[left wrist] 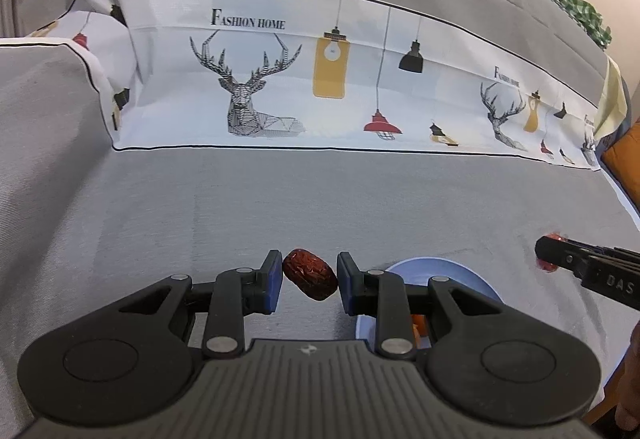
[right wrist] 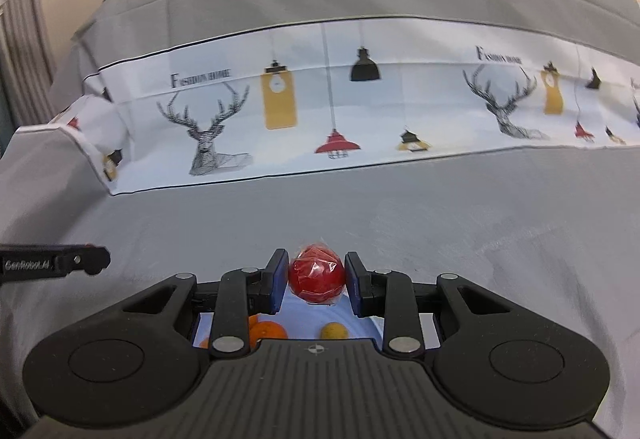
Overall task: Organize fruits
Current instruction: 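Carry the date with the left tool while the right tool carries the wrapped red fruit over the plate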
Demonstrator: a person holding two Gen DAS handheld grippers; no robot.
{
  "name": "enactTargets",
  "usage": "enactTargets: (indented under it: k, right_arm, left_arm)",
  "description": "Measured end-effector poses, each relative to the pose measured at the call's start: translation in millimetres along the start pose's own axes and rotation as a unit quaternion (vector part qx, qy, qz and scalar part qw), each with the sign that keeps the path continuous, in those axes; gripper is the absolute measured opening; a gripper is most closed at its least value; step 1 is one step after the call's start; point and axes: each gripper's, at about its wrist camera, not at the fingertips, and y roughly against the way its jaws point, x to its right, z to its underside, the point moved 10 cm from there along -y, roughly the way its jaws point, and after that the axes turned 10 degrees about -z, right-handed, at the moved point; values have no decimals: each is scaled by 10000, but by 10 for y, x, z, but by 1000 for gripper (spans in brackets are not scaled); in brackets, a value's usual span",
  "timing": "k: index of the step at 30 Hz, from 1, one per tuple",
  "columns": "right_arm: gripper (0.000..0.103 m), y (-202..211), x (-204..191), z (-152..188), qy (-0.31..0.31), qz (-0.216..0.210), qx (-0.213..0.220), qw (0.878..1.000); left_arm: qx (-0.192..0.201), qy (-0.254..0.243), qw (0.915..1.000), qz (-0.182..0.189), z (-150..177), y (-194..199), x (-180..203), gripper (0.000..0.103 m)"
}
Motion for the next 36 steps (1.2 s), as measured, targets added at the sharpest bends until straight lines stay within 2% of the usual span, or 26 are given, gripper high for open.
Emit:
enactTargets:
  k: [7,14,19,36]
  right_arm:
    - [32,-23,8,-7,-21,15,-46,10000]
    - [32,-45,-57,16,176,-38,-164,9997]
    - [32,-50,-94,20,252,-40,-185,9995]
    - [32,-86,-135,39,347,-105,-301,9989]
  left_arm:
    - [-7,-192,9997,134,36,-34,167,32]
    - [-6,-502,9974,508,122,-8,445,32]
    - [-166,-747,9937,821,246,-13,615,32]
    - [-380,-1057,9895,914,375,-113,736,32]
